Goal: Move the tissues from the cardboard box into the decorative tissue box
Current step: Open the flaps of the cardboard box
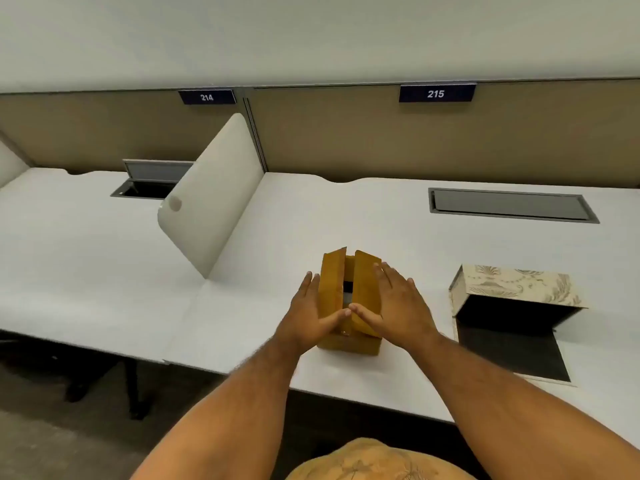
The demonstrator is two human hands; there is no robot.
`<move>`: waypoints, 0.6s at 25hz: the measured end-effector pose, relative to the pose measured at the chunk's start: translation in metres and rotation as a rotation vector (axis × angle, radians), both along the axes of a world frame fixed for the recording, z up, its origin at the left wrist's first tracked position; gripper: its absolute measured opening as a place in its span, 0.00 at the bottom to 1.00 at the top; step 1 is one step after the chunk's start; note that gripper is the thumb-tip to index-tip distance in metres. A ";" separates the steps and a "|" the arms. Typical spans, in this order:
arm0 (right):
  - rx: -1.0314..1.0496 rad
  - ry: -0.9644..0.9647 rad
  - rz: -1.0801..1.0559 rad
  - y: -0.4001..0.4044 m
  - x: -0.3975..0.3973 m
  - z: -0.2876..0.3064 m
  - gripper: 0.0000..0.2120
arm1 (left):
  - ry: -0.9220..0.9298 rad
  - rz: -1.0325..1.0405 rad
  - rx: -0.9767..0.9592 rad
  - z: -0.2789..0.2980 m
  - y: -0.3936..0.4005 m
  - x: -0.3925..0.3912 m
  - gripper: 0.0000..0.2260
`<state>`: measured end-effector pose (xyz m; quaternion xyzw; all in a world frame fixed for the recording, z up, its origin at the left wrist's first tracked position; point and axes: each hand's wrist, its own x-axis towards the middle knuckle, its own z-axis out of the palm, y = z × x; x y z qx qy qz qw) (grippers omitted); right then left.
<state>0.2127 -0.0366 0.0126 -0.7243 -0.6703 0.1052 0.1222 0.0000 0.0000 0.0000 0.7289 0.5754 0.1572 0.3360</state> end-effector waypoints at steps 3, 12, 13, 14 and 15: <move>-0.042 0.080 -0.128 0.005 -0.014 -0.008 0.53 | -0.182 -0.025 -0.061 -0.012 0.008 -0.001 0.44; -0.158 0.178 -0.230 0.021 -0.033 -0.012 0.53 | -0.223 -0.044 -0.017 -0.022 0.020 0.007 0.39; -0.161 0.188 -0.229 0.022 -0.034 -0.015 0.53 | -0.218 -0.039 -0.018 -0.025 0.023 0.006 0.41; -0.168 0.195 -0.227 0.024 -0.036 -0.015 0.52 | -0.217 -0.030 -0.033 -0.028 0.027 0.005 0.43; -0.170 0.210 -0.221 0.026 -0.037 -0.017 0.52 | -0.234 -0.013 -0.058 -0.029 0.030 0.003 0.42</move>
